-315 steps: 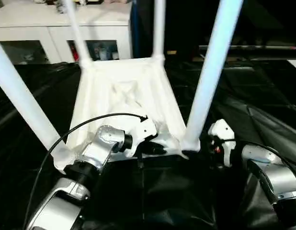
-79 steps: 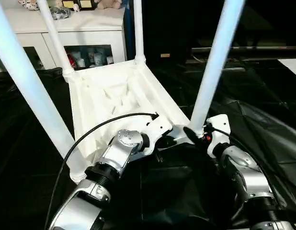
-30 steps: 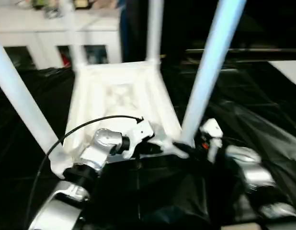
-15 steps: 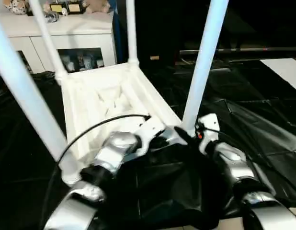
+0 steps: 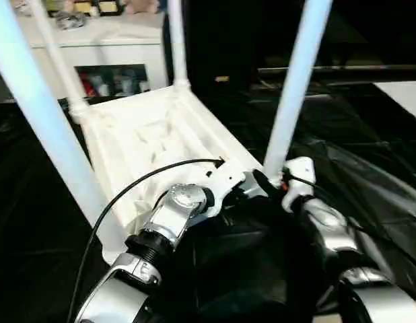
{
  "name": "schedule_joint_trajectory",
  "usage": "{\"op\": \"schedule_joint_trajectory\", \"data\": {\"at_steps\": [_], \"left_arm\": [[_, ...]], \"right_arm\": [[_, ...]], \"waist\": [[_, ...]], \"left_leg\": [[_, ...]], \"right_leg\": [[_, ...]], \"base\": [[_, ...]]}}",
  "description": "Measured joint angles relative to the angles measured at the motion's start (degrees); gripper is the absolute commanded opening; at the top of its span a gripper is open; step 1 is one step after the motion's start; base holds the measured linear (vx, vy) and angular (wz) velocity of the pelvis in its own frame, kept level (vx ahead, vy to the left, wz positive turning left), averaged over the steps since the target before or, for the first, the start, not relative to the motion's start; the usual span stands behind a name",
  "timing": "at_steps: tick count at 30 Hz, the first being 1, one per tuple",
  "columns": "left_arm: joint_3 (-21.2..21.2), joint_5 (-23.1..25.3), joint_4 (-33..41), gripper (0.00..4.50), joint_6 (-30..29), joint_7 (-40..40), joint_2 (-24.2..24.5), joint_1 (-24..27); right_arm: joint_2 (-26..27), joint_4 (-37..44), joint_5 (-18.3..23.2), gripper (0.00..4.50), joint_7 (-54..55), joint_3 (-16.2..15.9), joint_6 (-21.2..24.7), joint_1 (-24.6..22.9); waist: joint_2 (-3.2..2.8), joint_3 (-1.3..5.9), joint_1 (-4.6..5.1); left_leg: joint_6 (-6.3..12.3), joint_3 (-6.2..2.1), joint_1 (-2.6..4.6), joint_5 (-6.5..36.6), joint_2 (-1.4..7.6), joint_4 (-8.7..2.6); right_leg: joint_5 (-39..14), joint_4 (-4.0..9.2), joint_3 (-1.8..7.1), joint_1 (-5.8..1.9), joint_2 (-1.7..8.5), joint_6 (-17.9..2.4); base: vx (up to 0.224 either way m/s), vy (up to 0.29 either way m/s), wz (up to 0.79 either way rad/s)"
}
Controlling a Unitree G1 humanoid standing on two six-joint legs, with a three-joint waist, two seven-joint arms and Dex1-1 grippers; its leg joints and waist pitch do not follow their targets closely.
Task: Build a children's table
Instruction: Rotate leg to tighten
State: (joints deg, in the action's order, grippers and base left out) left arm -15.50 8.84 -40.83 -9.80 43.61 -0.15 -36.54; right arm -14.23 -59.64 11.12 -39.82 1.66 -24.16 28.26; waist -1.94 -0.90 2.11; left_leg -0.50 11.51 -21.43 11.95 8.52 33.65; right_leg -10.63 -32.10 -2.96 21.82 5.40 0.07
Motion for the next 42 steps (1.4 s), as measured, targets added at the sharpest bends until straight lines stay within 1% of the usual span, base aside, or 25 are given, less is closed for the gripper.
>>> {"op": "schedule_joint_trajectory", "data": {"at_steps": [1,2,3,4,5,7,8,9,10,11,12,13,14,16,20,22,25,29,30,33,36,40,42], "left_arm": [[-0.14,-0.13,0.04,0.00,0.26,0.58,0.15,0.00],[-0.24,-0.27,0.08,0.00,1.02,1.98,0.64,0.01],[-0.24,-0.42,0.10,0.00,1.57,2.88,1.13,0.02],[-0.23,-0.73,0.18,0.00,2.28,3.71,1.90,0.04],[-0.24,-0.82,0.62,0.00,2.53,4.48,2.13,0.08],[-0.32,-1.17,1.49,0.00,2.95,5.76,2.70,0.21],[-0.60,-1.25,1.82,0.00,3.49,6.44,2.82,0.25],[-0.55,-1.52,1.89,0.00,4.00,6.82,3.29,0.42],[-0.39,-1.71,1.89,0.00,4.02,6.81,3.60,0.41],[-0.17,-1.88,1.90,0.00,4.24,6.83,3.98,0.42],[-0.16,-1.89,1.98,0.00,4.43,6.85,4.10,0.49],[-0.09,-1.90,2.15,0.00,4.45,6.88,4.18,0.57],[-0.05,-2.00,2.51,0.00,4.46,7.00,4.30,0.73],[0.01,-2.41,3.30,0.00,4.46,7.48,4.59,1.23],[0.02,-2.58,4.01,0.00,4.82,8.68,5.23,1.80],[0.01,-2.85,4.16,0.00,5.08,9.43,5.59,2.05],[0.07,-3.55,4.21,0.00,5.17,10.40,6.43,2.29],[0.39,-3.54,2.95,0.00,6.35,10.49,6.62,2.02],[0.60,-3.55,2.36,0.00,6.58,10.47,6.65,1.72],[0.87,-3.87,1.05,0.00,6.61,10.69,6.61,0.95],[0.88,-4.19,0.98,0.00,6.65,12.02,6.79,0.92],[0.89,-4.80,0.75,0.00,6.65,15.42,7.42,0.68],[0.85,-5.15,0.76,0.00,6.65,17.14,7.91,0.66]], "right_arm": [[-0.38,0.75,0.26,3.74,-1.18,-0.02,0.00,-0.77],[-2.04,3.46,1.07,3.74,-4.02,-0.02,1.08,-2.16],[-2.80,4.49,1.58,3.83,-5.89,-0.10,1.86,-2.60],[-3.54,7.08,2.08,3.87,-7.94,-0.47,4.36,-3.12],[-5.10,13.08,2.87,3.87,-8.42,-1.33,8.71,-5.11],[-8.20,23.56,3.83,4.16,-8.72,-2.61,16.76,-8.52],[-10.31,32.42,4.89,4.16,-7.50,-3.15,22.42,-11.90],[-11.73,39.67,5.59,4.16,-7.05,-3.95,26.57,-13.55],[-11.85,42.05,5.61,4.16,-6.70,-4.21,27.99,-13.66],[-11.73,45.12,5.53,4.16,-5.86,-4.01,30.12,-13.76],[-10.71,46.88,5.04,4.16,-4.16,-3.83,31.73,-13.84],[-9.27,48.00,4.62,4.16,-2.51,-3.59,32.77,-13.83],[-8.00,48.96,4.20,4.16,-0.52,-3.25,34.10,-13.83],[-6.18,51.35,3.97,4.16,2.91,-3.28,37.04,-13.93],[-5.02,57.33,4.09,4.16,7.11,-3.81,42.03,-16.07],[-4.16,59.59,4.06,4.16,8.69,-3.99,42.84,-17.58],[-1.51,60.83,3.51,4.16,11.04,-3.96,42.42,-18.99],[-0.10,59.54,2.47,4.16,11.65,-3.97,41.13,-18.58],[0.14,58.79,2.16,4.16,11.78,-4.13,40.62,-18.12],[-1.20,56.37,0.39,4.16,11.25,-5.60,38.23,-17.10],[-2.31,53.91,0.37,4.16,9.12,-5.53,37.39,-17.03],[-4.77,50.90,0.50,4.16,4.28,-5.45,36.01,-16.71],[-5.29,49.86,1.17,4.16,2.58,-5.15,35.98,-16.58]], "waist": [[-0.01,-0.04,-0.26],[-0.11,-0.11,-0.68],[-0.14,-0.18,-0.81],[-0.24,-0.30,-0.87],[-0.34,-0.45,-0.96],[-0.56,-0.64,-1.29],[-0.78,-0.72,-1.66],[-1.03,-0.79,-1.88],[-1.03,-0.78,-1.82],[-1.10,-0.75,-1.86],[-1.34,-0.65,-1.85],[-1.32,-0.67,-1.80],[-1.57,-0.60,-1.84],[-1.74,-0.71,-1.89],[-1.80,-0.73,-2.07],[-1.78,-0.74,-2.23],[-1.77,-0.75,-2.08],[-1.82,-0.72,-1.74],[-2.05,-0.65,-1.63],[-2.10,-0.64,-1.44],[-2.25,-0.55,-1.49],[-2.41,-0.45,-1.92],[-2.37,-0.47,-2.27]], "left_leg": [[0.00,0.00,-0.01,0.00,0.00,-0.03],[0.01,0.00,-0.04,-0.01,0.02,-0.05],[0.01,0.00,-0.06,-0.01,0.03,-0.08],[0.02,0.00,-0.10,-0.01,0.06,-0.07],[0.03,0.00,-0.22,-0.02,0.08,-0.07],[0.12,0.01,-0.46,-0.08,0.11,-0.04],[0.31,0.01,-0.57,-0.20,0.12,-0.05],[0.36,0.09,-0.53,-0.23,0.15,-0.08],[0.37,0.12,-0.52,-0.23,0.19,-0.06],[0.37,0.08,-0.69,-0.24,0.25,-0.05],[0.34,0.09,-0.57,-0.23,0.33,-0.06],[0.33,0.11,-0.67,-0.23,0.36,-0.10],[0.32,0.11,-0.73,-0.23,0.36,-0.13],[0.31,0.12,-0.83,-0.24,0.36,-0.11],[0.31,0.12,-0.78,-0.24,0.40,-0.12],[0.30,0.12,-0.73,-0.24,0.40,-0.12],[0.02,0.15,-0.65,-0.08,0.40,-0.09],[-0.01,0.15,-0.61,-0.09,0.40,-0.07],[-0.01,0.15,-0.58,-0.09,0.40,-0.06],[-0.03,0.15,-0.59,-0.10,0.40,-0.04],[-0.02,0.15,-0.60,-0.11,0.40,-0.02],[0.24,0.15,-0.65,-0.26,0.40,0.11],[0.26,0.15,-0.68,-0.28,0.40,0.19]], "right_leg": [[0.00,0.00,0.00,0.01,0.00,-0.01],[0.01,0.00,-0.01,0.04,-0.01,-0.01],[0.03,-0.02,-0.02,0.07,-0.02,-0.03],[0.06,-0.06,-0.05,0.12,-0.02,-0.04],[0.06,-0.06,-0.10,0.18,-0.02,-0.04],[0.13,-0.11,-0.10,0.33,-0.03,-0.04],[0.14,-0.12,-0.10,0.40,-0.03,-0.03],[0.13,-0.19,-0.06,0.42,-0.03,-0.01],[0.13,-0.26,-0.04,0.52,-0.04,0.00],[0.11,-0.33,-0.10,0.54,-0.08,0.03],[0.05,-0.32,-0.21,0.60,-0.09,0.13],[0.05,-0.33,-0.23,0.79,-0.10,0.14],[0.05,-0.38,-0.23,0.88,-0.11,0.13],[0.03,-0.51,-0.22,1.05,-0.11,0.17],[-0.08,-0.63,-0.22,1.08,-0.13,0.33],[-0.11,-0.68,-0.21,1.05,-0.13,0.37],[-0.13,-0.84,-0.15,1.09,-0.13,0.41],[-0.12,-0.89,-0.13,1.07,-0.13,0.40],[-0.12,-0.91,-0.13,1.05,-0.13,0.39],[-0.09,-0.93,-0.13,1.04,-0.13,0.35],[-0.09,-0.94,-0.14,1.03,-0.12,0.35],[-0.09,-0.96,-0.14,1.03,-0.12,0.35],[-0.09,-0.98,-0.14,1.02,-0.12,0.35]], "base": [[0.000,0.000,0.00],[0.000,0.000,0.00],[0.000,0.000,0.00],[0.000,0.000,0.00],[0.000,0.000,0.00],[0.000,0.000,0.00],[0.000,0.000,0.00],[0.000,0.000,0.00],[0.000,0.000,0.00],[0.000,0.000,0.00],[0.000,0.000,0.00],[0.000,0.000,0.00],[0.000,0.000,0.00],[0.000,0.000,0.00],[0.000,0.000,0.00],[0.000,0.000,0.00],[0.000,0.000,0.00],[0.000,0.000,0.00],[0.000,0.000,0.00],[0.000,0.000,0.00],[0.000,0.000,0.00],[0.000,0.000,0.00],[0.000,0.000,0.00]]}}
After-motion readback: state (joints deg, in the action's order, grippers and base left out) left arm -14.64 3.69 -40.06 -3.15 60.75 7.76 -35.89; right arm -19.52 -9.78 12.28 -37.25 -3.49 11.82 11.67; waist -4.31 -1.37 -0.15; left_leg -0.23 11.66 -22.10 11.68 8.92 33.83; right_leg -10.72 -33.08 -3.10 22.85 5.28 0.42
